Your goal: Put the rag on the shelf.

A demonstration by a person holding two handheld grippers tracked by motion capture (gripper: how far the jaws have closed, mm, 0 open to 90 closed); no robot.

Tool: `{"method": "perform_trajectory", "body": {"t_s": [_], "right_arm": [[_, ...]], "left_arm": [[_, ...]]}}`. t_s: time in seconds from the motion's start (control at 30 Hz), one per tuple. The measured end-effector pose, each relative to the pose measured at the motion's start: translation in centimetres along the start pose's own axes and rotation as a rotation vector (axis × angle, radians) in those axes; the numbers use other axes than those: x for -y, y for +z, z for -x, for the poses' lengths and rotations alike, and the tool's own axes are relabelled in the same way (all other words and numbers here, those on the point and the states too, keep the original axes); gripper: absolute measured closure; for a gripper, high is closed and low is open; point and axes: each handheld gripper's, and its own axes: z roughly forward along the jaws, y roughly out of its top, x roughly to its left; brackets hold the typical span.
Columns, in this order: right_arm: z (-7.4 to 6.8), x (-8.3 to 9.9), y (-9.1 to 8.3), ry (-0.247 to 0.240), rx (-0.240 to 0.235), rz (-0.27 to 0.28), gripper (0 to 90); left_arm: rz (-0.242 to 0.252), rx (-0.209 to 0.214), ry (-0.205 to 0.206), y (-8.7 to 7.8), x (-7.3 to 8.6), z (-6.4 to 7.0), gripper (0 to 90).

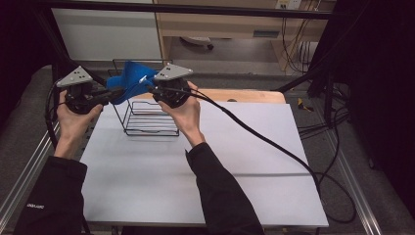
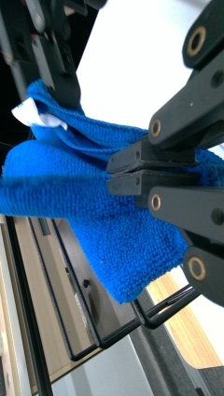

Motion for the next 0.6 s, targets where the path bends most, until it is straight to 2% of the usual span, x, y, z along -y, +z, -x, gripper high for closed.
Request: {"method": "perform_trajectory", "body": {"t_s": [0.13, 0.27, 0.37, 0.43, 0.6], "right_arm": [[-0.1, -0.3, -0.5, 0.006, 0.005, 0.017, 57.3], [-0.2, -0.8, -1.1, 0.02, -0.007, 0.041, 50.2], [-0.1, -1.1, -1.5, 0.05, -0.014, 0.063, 43.6], [0.1, -1.3, -1.7, 0.051, -0.005, 0.071, 40.0], [0.6, -1.8, -1.7, 0.102, -0.031, 0.093, 40.6]], "left_arm": [[-0.012, -0.004, 0.023, 0.1, 0.1, 0.2, 88.0], [-0.018, -0.01, 0.047, 0.2, 0.1, 0.4, 88.1], [-0.028, -0.011, 0.055, 0.2, 0.1, 0.5, 88.1], [-0.041, -0.019, 0.065, 0.3, 0.2, 0.5, 88.2], [-0.05, -0.02, 0.068, 0.6, 0.4, 0.6, 88.2]]}}
